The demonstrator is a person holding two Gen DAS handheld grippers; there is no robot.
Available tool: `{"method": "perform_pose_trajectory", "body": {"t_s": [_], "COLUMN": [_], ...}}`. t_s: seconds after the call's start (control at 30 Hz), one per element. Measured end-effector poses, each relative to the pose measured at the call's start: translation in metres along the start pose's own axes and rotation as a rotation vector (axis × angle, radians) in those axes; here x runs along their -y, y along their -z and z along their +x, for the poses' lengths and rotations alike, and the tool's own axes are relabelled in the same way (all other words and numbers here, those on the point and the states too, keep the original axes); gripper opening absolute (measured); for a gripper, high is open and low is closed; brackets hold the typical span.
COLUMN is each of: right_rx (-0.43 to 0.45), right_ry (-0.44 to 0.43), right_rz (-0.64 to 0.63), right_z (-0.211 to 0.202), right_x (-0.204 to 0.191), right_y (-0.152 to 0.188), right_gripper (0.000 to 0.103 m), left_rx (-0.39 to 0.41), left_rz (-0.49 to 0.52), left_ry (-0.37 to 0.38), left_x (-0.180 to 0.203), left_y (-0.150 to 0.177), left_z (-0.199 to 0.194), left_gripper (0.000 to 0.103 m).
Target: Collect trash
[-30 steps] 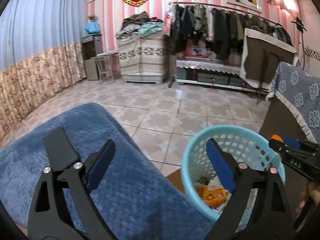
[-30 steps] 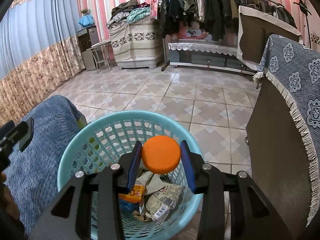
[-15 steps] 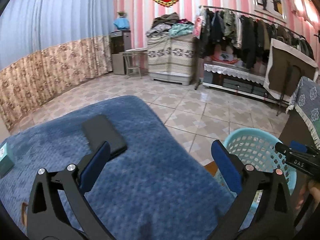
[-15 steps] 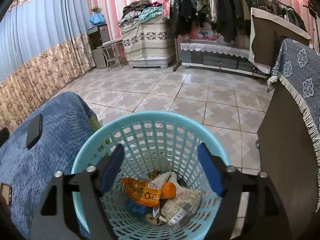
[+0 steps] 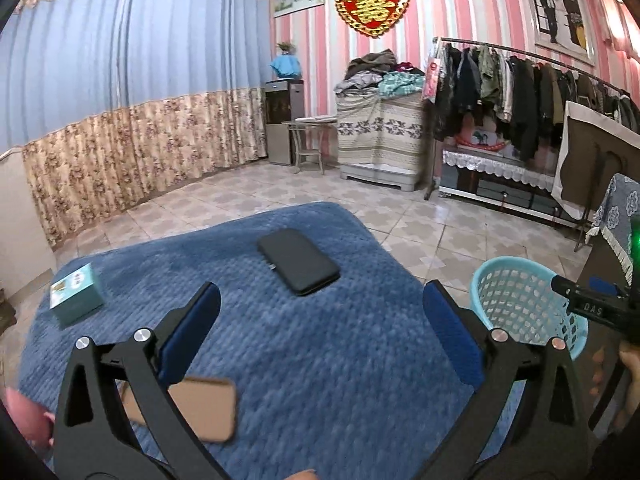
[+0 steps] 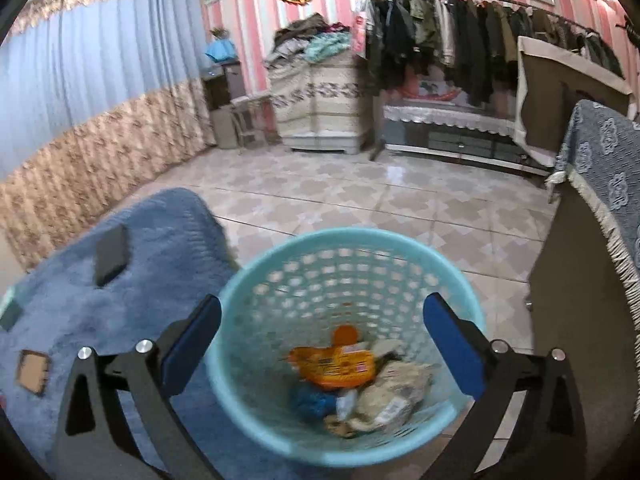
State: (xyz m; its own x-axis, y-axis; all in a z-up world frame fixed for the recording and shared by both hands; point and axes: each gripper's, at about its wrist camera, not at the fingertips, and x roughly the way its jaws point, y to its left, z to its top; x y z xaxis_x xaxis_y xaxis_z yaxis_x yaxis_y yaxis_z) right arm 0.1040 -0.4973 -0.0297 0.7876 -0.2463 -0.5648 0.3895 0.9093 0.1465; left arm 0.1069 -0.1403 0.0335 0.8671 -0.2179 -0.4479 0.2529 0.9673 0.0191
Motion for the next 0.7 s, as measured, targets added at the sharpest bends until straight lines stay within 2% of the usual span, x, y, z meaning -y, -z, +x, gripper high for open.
{"method": "perform_pose_trajectory", "body": {"t_s": [0.27, 0.43, 0.57, 0.7], "right_rx": [0.037, 0.050, 0.081, 0.095], "right_ry": [-0.045, -0.157, -0.167, -0.178], "right_rz": [-0.097, -0.144, -0.211, -0.219], "right_z": [-0.052, -0.084, -0.104, -0.119], "right_x": [-0.058, -0.092, -0.113, -0.119], "right_y": [0.036, 0.060, 0.075, 0.091], "right_gripper": [0.099, 0.099, 0.099, 0.099], "left_rx": [0.000, -0.017, 0.001, 0.026], "left_rz": [-0.029, -0.074, -0.089, -0.096], "left_ry": [-0.030, -0.056, -0.102, -0.124], "left_x": [-0.024, -0.044, -0.058, -0.069], "left_y": [0.025, 0.046, 0.059, 0.068], "left_z": [-0.046, -0.068, -0.085, -0.100], "left_gripper": [0.098, 0.098, 0.098, 0.098]}}
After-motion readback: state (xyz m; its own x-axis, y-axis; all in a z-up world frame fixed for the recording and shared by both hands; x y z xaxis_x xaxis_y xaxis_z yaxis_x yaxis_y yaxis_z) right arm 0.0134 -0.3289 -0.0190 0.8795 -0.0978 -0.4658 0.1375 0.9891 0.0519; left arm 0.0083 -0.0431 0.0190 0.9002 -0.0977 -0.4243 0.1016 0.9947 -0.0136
